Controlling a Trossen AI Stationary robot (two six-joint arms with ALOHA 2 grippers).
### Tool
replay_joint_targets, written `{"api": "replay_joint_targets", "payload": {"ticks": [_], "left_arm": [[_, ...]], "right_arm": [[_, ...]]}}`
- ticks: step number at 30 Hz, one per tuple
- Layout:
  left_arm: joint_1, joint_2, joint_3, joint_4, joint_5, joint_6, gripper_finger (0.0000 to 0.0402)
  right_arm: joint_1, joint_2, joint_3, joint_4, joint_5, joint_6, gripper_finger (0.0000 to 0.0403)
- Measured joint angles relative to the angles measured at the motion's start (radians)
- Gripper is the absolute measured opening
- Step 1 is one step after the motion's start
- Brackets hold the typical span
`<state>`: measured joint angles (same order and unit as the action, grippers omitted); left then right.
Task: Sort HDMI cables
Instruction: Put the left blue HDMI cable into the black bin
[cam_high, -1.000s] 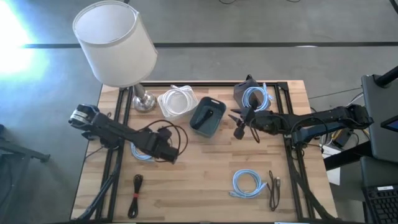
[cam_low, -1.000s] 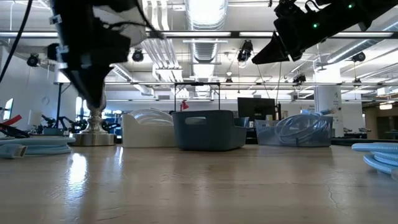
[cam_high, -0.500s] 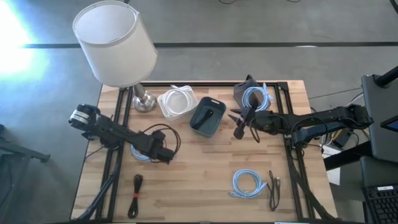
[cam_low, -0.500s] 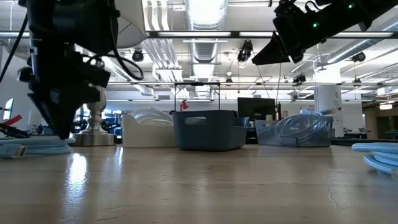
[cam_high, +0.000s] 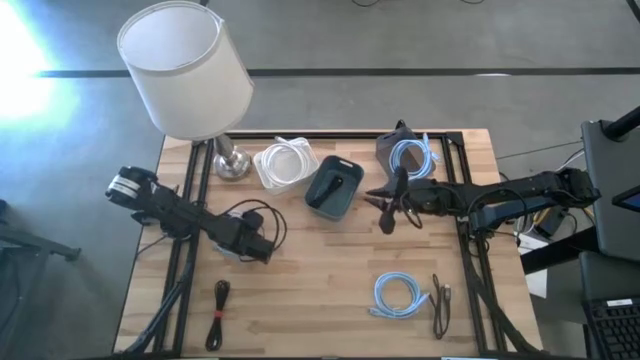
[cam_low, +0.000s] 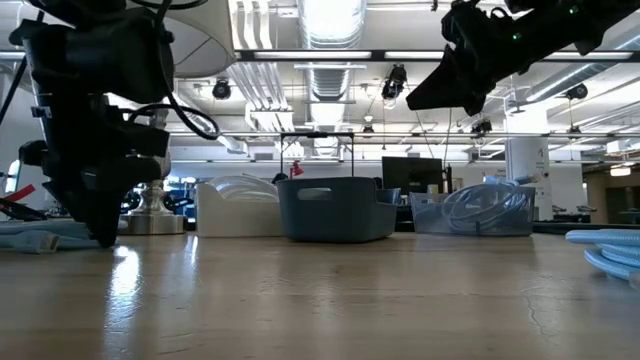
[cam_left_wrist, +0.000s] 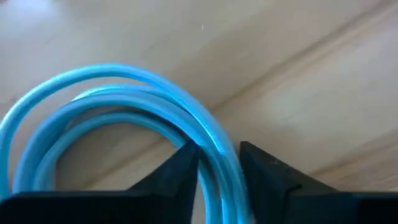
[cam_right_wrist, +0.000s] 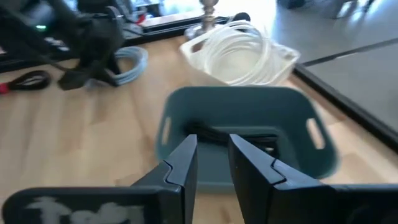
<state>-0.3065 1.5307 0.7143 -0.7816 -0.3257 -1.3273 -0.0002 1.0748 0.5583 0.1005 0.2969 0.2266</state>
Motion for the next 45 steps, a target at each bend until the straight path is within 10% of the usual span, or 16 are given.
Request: {"api": "replay_joint_targets", "payload": {"ticks": [6,24,45], "left_arm": [[0.003,0.006,0.072,0.040,-0.107,0.083,0.0017],[-0.037,0.005,0.594,0.255,-0.339,0.826,0.0020],[-0.041,0.016,0.555,0.482,-0.260,1.051,0.0021]], "right_arm": [[0.011,0.000,0.000,-0.010,-0.071,0.041,0.0069],[0.200,0.045,-0.026,-0.079,-0.104,0.171,0.0109],[0.273,0.284,-0.024,0.278,-0.062,-0.116,0.0155]]}}
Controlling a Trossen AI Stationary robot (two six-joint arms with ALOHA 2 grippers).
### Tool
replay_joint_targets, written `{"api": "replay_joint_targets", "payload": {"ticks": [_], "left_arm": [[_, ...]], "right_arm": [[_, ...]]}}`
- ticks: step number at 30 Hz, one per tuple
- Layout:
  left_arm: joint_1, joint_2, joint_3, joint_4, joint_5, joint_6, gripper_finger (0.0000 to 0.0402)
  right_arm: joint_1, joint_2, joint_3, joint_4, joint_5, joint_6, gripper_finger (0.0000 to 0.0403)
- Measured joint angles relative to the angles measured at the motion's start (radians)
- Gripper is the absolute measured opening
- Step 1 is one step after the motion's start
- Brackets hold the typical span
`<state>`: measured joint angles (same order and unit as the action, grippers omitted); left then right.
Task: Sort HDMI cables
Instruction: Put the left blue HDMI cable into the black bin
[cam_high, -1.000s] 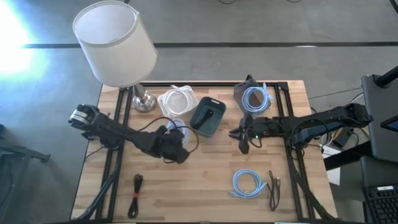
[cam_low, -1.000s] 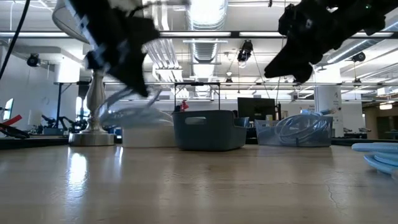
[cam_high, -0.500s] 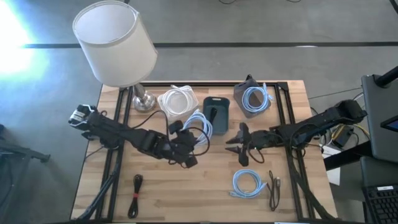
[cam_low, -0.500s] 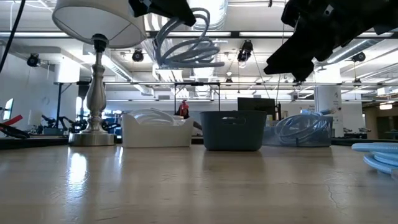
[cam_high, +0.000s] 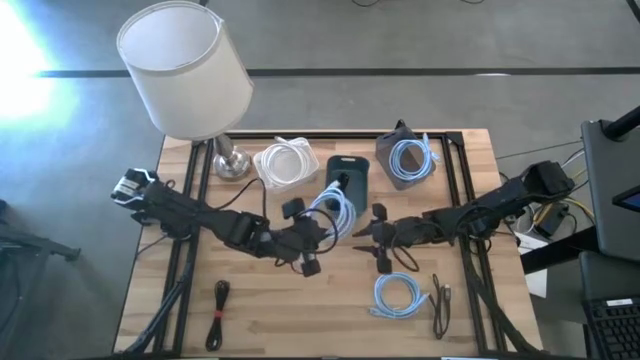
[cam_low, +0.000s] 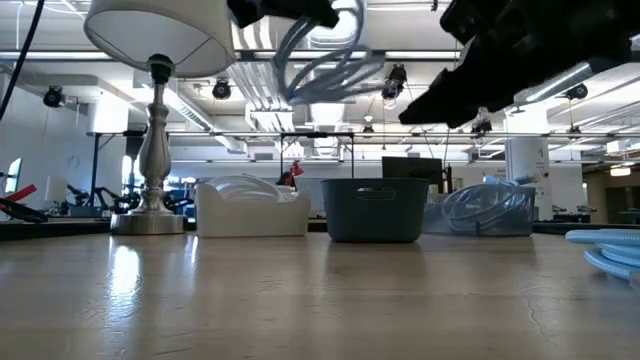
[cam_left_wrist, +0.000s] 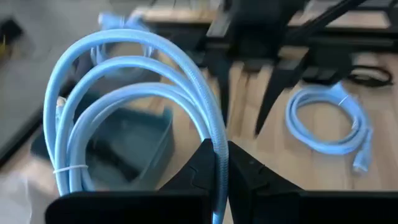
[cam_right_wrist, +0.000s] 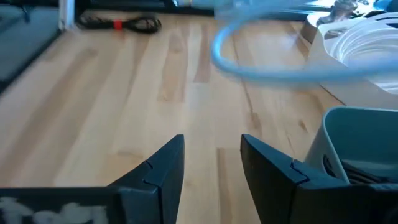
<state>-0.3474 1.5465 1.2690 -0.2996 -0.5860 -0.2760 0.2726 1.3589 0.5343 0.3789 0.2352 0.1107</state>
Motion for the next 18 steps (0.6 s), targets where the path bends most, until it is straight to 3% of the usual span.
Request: {"api": "replay_joint_targets", "payload": {"ticks": [5,13,18], "left_arm": [[-0.003,0.004,-0.015,0.094,0.000,0.067,0.0021],[-0.001,0.037,-0.048,0.109,-0.018,0.076,0.0021],[-0.001,0.083,-0.049,0.186,-0.021,0.159,0.0021]], "right_arm": [[-0.018,0.026,0.035,0.000,0.001,-0.039,0.0155],[-0.018,-0.032,0.081,0.003,-0.008,-0.088,0.0155],[-0.018,-0.062,0.082,0.008,-0.016,-0.088,0.0155]]}}
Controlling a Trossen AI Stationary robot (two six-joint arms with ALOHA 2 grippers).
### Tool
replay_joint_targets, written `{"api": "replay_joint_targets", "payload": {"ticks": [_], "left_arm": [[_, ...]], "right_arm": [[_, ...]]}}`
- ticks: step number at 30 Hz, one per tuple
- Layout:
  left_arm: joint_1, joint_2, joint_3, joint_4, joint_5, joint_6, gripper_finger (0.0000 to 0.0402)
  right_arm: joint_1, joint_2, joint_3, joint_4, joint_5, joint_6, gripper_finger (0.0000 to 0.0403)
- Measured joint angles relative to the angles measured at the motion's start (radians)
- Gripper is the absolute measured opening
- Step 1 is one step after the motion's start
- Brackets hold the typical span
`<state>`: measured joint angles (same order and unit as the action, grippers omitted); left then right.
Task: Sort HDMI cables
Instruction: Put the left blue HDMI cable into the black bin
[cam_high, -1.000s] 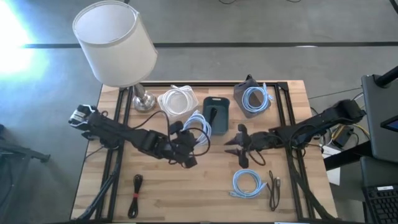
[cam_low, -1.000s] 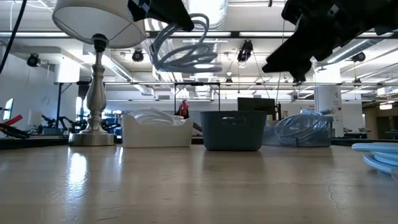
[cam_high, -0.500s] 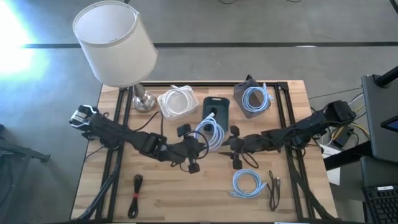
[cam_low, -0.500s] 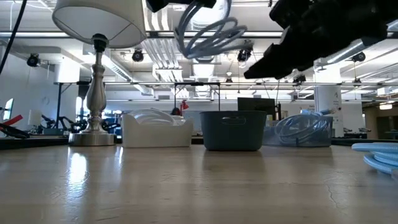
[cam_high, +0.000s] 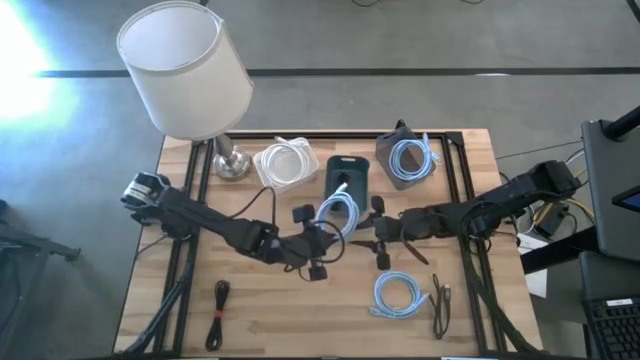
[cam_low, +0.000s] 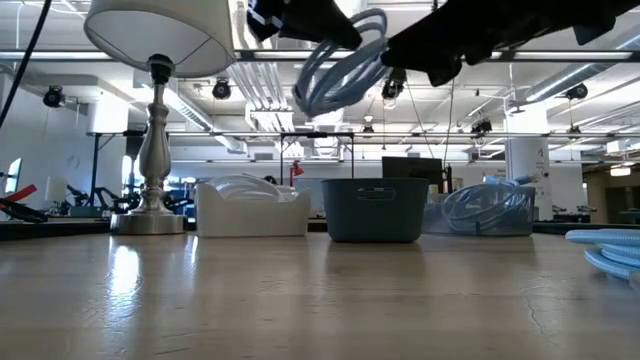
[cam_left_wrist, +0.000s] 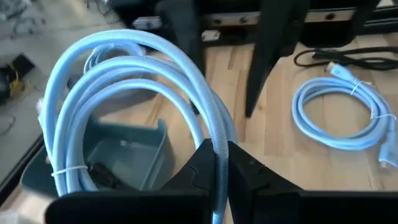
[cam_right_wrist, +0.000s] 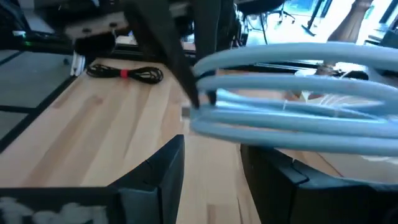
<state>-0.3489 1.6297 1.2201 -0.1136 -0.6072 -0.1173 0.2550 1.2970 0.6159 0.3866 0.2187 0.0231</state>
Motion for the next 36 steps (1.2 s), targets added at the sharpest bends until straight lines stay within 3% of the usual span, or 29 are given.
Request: {"api": "replay_joint_targets", "payload": {"ticks": [8,14,20,28,36], "left_arm": [[0.003,0.073,0.000,0.121,0.007,0.181,0.0021],[0.013,0.099,0.000,0.126,0.016,0.192,0.0021],[0.018,0.099,0.001,0.148,0.014,0.191,0.0022],[0.020,0.101,0.001,0.131,0.018,0.190,0.0048],[0.021,0.101,0.001,0.132,0.060,0.189,0.0050]], "right_arm": [[0.000,-0.001,0.000,0.021,-0.022,0.003,0.0155],[-0.002,0.000,-0.001,0.020,-0.094,0.012,0.0155],[-0.002,0.001,-0.002,0.059,-0.079,0.012,0.0144],[-0.001,0.000,-0.001,0.068,-0.079,0.026,0.0087],[0.000,0.000,-0.001,0.063,-0.082,0.029,0.0016]]}}
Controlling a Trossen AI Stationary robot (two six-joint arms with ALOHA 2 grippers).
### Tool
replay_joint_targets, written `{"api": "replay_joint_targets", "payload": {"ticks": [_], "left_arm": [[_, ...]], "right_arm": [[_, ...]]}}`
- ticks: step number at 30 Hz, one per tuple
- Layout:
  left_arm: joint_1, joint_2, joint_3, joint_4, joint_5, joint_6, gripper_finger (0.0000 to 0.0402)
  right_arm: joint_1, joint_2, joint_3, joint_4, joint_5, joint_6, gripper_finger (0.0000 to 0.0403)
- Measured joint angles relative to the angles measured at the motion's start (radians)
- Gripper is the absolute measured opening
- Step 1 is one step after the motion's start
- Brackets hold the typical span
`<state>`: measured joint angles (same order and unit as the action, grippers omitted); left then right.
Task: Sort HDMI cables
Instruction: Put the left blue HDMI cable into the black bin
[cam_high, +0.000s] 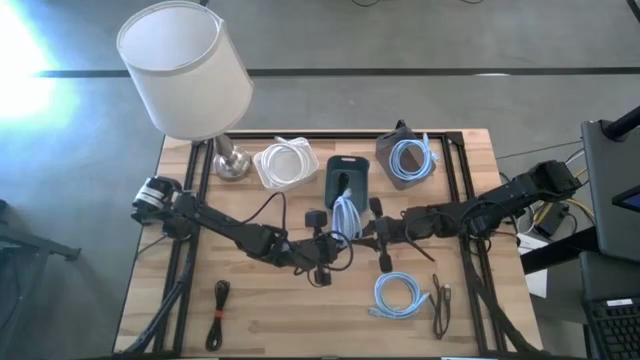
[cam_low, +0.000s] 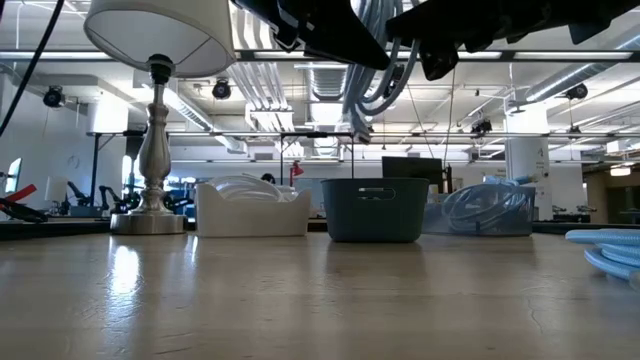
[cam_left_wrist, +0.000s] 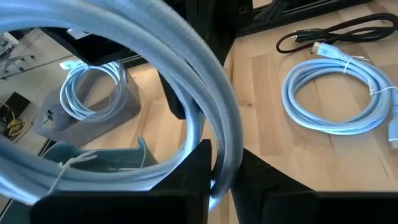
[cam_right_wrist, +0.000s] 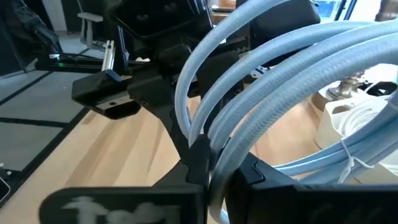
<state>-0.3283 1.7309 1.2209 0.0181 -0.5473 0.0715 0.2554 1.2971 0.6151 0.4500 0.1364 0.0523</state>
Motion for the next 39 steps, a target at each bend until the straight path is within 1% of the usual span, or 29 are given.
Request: {"api": "replay_joint_targets", "payload": {"ticks": [6,9,17,20,22,24,28,31,34,36,39], "left_arm": [[0.000,0.000,0.000,-0.005,-0.009,0.042,0.0059],[0.000,0.000,0.000,-0.015,-0.013,0.065,0.0071],[0.010,0.000,0.000,-0.020,-0.024,0.066,0.0131],[0.020,0.000,0.000,-0.042,-0.027,0.038,0.0153],[0.026,0.000,0.000,-0.057,-0.034,0.003,0.0163],[0.030,-0.002,0.000,-0.073,-0.038,-0.044,0.0168],[0.032,-0.002,0.000,-0.096,-0.037,-0.141,0.0169],[0.032,-0.002,0.000,-0.107,-0.032,-0.193,0.0168],[0.026,-0.002,0.000,-0.113,-0.008,-0.246,0.0168],[0.025,-0.002,0.000,-0.112,-0.007,-0.278,0.0168],[0.028,-0.002,0.000,-0.112,-0.012,-0.317,0.0168]], "right_arm": [[0.000,-0.001,0.001,-0.014,0.004,0.032,0.0015],[0.000,-0.001,0.001,-0.029,0.029,0.044,0.0015],[0.000,-0.001,0.001,-0.059,0.130,0.046,0.0014],[0.000,-0.007,0.001,-0.065,0.192,0.049,0.0014],[0.000,-0.020,0.001,-0.085,0.253,0.045,0.0014],[0.001,-0.041,0.001,-0.142,0.332,0.046,0.0014],[0.002,-0.105,0.023,-0.362,0.494,0.049,0.0013],[0.002,-0.164,0.058,-0.576,0.636,0.111,0.0013],[-0.003,-0.221,0.093,-0.771,0.820,0.201,0.0013],[-0.004,-0.257,0.105,-0.858,0.928,0.261,0.0013],[0.000,-0.308,0.103,-0.939,1.039,0.307,0.0013]]}}
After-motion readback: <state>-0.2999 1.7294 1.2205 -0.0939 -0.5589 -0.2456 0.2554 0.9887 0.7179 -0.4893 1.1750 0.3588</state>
